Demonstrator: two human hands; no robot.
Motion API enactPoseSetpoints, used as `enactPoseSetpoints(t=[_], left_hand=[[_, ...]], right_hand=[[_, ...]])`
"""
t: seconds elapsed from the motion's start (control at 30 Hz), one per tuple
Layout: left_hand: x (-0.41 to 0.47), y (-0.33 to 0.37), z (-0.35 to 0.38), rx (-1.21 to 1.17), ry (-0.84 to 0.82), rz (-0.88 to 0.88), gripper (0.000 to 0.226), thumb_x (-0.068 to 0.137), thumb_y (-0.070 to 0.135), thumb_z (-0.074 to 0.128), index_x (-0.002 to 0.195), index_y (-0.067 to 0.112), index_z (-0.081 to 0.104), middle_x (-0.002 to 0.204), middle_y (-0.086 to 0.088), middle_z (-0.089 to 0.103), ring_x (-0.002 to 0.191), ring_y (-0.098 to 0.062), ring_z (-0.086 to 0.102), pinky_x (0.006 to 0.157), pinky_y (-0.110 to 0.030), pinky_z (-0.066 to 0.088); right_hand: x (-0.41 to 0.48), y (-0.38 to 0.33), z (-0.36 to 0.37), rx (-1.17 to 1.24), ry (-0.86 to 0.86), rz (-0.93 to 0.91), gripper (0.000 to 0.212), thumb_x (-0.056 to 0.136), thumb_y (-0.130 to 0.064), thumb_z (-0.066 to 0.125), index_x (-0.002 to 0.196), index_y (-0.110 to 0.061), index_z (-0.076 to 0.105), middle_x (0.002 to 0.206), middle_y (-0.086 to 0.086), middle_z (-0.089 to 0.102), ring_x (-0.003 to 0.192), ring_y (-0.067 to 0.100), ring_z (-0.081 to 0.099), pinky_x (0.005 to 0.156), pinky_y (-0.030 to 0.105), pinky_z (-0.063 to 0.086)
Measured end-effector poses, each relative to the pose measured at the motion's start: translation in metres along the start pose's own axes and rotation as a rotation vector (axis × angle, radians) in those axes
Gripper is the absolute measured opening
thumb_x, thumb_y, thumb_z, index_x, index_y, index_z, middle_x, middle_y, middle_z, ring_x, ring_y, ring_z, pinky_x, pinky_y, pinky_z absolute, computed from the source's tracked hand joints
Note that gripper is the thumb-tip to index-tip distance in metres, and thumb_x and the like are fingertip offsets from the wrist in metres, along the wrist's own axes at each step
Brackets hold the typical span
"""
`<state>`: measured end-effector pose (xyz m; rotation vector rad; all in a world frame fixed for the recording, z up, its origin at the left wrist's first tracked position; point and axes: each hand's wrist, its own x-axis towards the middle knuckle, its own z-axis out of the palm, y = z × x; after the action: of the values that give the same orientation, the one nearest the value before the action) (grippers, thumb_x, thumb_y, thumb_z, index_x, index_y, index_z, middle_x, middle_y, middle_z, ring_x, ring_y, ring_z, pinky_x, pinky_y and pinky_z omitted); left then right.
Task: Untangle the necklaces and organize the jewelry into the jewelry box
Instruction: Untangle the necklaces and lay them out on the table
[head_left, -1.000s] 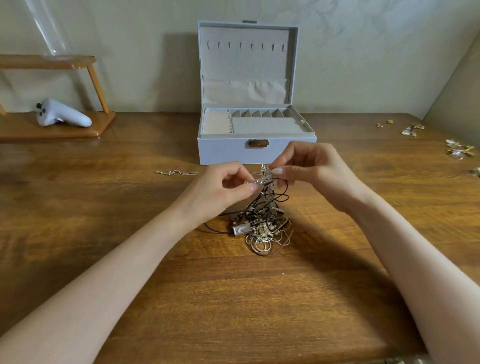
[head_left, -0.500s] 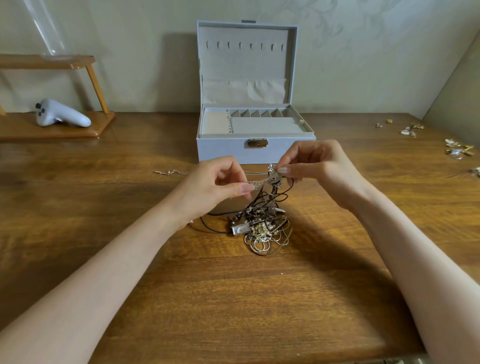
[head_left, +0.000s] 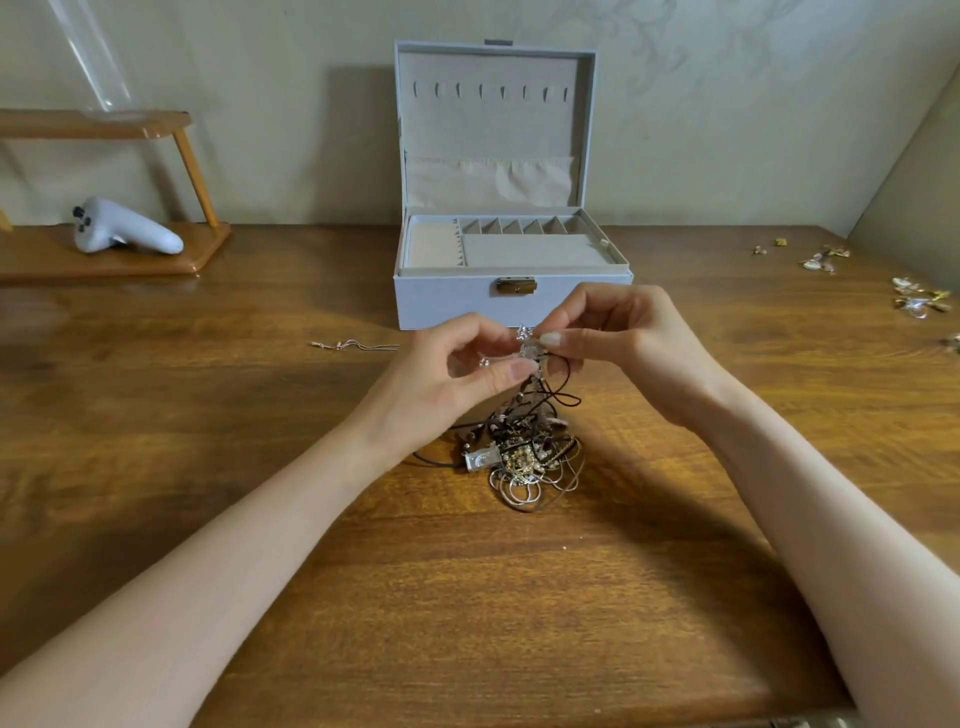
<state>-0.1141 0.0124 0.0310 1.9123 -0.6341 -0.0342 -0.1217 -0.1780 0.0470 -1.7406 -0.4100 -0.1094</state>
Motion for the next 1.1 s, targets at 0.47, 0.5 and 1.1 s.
enactPoseSetpoints(t=[0.47, 0.5, 1.1], left_hand=[[0.003, -0.006, -0.002, 0.104, 0.117, -0.028, 0.008, 0.083, 0.017, 0.067, 0.076, 0.019, 0.068, 0.07, 0.011, 0.065, 0.063, 0.006, 0.054, 0.062, -0.006, 0.039], [0.003, -0.006, -0.001, 0.146, 0.133, -0.028, 0.007, 0.082, 0.016, 0.068, 0.076, 0.018, 0.068, 0.07, 0.011, 0.065, 0.063, 0.005, 0.054, 0.06, -0.006, 0.038], [0.003, 0.005, 0.003, 0.158, 0.188, -0.242, 0.011, 0.078, 0.021, 0.064, 0.069, 0.018, 0.059, 0.069, 0.004, 0.063, 0.066, -0.007, 0.056, 0.061, -0.024, 0.04]], right_hand=[[-0.001, 0.0, 0.004, -0.119, -0.005, 0.04, 0.022, 0.069, -0.023, 0.073, 0.07, -0.004, 0.064, 0.058, 0.004, 0.064, 0.053, 0.01, 0.056, 0.057, 0.02, 0.047], [-0.001, 0.0, 0.005, -0.131, -0.008, 0.043, 0.023, 0.068, -0.024, 0.073, 0.069, -0.003, 0.064, 0.058, 0.005, 0.064, 0.052, 0.009, 0.057, 0.056, 0.02, 0.047], [0.0, 0.007, 0.008, -0.202, -0.01, 0.046, 0.018, 0.08, -0.012, 0.073, 0.069, -0.008, 0.059, 0.059, 0.008, 0.063, 0.059, 0.015, 0.051, 0.062, 0.032, 0.039]])
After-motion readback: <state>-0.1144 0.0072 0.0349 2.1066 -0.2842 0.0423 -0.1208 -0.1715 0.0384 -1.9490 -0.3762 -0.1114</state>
